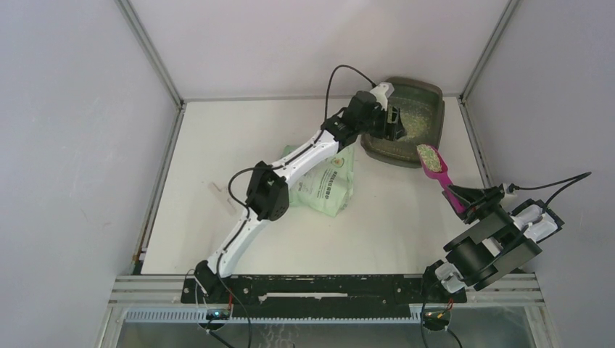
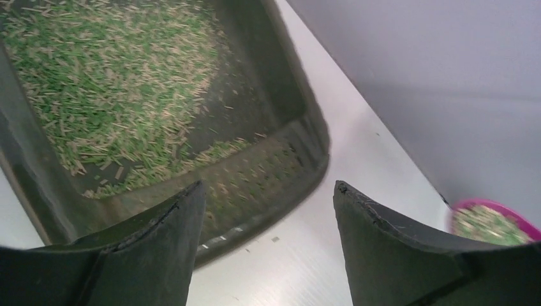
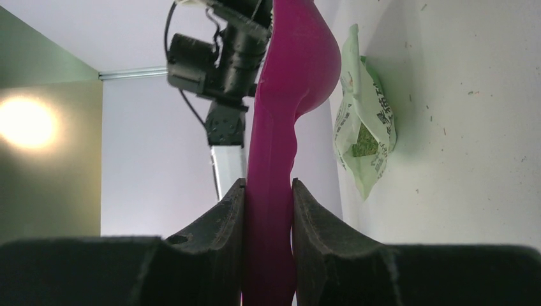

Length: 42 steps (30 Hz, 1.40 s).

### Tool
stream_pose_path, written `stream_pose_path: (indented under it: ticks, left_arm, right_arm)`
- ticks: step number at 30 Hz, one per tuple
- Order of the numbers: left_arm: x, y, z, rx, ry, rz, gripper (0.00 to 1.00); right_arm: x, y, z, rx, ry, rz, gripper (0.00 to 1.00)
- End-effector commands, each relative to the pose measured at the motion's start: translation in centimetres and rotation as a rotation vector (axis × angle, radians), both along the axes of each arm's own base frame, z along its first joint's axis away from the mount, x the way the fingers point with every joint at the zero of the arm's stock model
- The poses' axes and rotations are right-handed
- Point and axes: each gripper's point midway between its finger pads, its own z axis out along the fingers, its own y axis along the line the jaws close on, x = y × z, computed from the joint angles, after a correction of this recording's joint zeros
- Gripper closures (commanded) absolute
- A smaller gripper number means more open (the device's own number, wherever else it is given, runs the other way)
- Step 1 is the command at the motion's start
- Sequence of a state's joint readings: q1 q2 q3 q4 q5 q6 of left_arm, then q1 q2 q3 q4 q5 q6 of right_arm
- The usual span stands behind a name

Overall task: Fill the litter box with clean litter
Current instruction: Move the litter box to the center of the board.

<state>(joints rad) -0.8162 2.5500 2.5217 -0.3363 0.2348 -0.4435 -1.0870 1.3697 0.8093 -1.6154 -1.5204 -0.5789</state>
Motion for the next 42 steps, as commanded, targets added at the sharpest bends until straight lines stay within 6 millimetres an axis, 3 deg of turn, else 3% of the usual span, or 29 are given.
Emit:
stream_pose_path:
  ticks: [1,5,9,15,28,35,42]
  left_arm:
    - [3.9,-0.3,1.2,-0.133,-0.075,0.046,0.23]
    - [5.1,-0.7,-0.4,-0.156,-0.038,0.096,0.27]
    - [5.2,0.4,-3.7,-0.099,0.076,0.148,0.28]
    - [3.6,1.3,-6.7,-0.001,0.176,0.137,0.34]
    - [-1.2,4.4,-12.3,0.325,0.211,0.106,0.37]
    - [-3.2,6.7,-14.1,0.445,0.223,0.084,0.39]
    - [-7.0,5.9,-13.9,0.470,0.223,-0.001,0.41]
  right_arm:
    - [0.8,-1.2,3.2,0.025,-0.165,-0.111,1.00]
    - [0.8,-1.2,3.1,0.022,-0.166,-0.111,1.00]
    - [0.9,-1.2,3.1,0.025,-0.164,-0.110,1.00]
    - [0.8,-1.0,3.2,0.018,-0.169,-0.105,1.00]
    - [0.7,-0.7,3.1,0.020,-0.168,-0.105,1.00]
    - [0.7,-0.8,3.0,0.025,-0.165,-0.107,1.00]
    - [0.7,-0.9,3.0,0.024,-0.165,-0.112,1.00]
